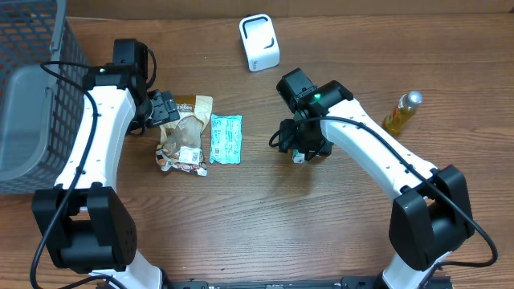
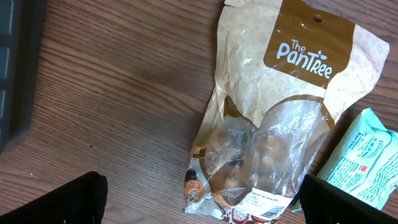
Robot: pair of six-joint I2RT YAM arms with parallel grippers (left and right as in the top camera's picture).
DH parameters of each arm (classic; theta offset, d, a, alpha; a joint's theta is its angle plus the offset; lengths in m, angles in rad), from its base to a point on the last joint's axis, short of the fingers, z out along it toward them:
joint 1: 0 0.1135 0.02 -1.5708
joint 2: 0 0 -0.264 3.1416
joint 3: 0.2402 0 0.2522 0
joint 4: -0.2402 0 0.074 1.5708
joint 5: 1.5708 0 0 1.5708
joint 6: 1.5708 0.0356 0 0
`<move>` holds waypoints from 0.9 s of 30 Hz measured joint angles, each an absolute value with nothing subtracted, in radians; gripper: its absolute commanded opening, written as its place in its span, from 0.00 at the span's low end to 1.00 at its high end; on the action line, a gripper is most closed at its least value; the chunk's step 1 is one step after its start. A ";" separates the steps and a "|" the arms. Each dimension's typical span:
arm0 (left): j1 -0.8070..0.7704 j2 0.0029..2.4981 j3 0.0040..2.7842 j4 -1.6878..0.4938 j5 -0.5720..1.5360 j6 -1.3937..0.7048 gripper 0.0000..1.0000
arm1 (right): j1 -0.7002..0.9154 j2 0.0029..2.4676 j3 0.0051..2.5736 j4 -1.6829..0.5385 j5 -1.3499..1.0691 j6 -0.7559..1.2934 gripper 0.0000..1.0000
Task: Scan the item barcode
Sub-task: 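Move the right gripper over the small Kleenex pack beside the jar, then lower the right gripper and grasp the Kleenex pack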
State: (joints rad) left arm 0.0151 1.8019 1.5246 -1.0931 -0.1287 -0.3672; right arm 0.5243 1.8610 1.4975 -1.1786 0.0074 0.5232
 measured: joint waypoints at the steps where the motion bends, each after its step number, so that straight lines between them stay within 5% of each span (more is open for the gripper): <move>1: 0.015 1.802 1.525 -1.093 -0.129 -0.367 1.00 | 0.524 1.861 1.497 -1.180 0.007 0.523 0.68; 18: 0.015 1.802 1.525 -1.093 -0.129 -0.367 1.00 | 0.524 1.861 1.494 -1.171 0.007 0.524 0.68; 27: 0.015 1.802 1.525 -1.093 -0.129 -0.367 1.00 | 0.524 1.862 1.331 -0.960 0.006 0.524 0.64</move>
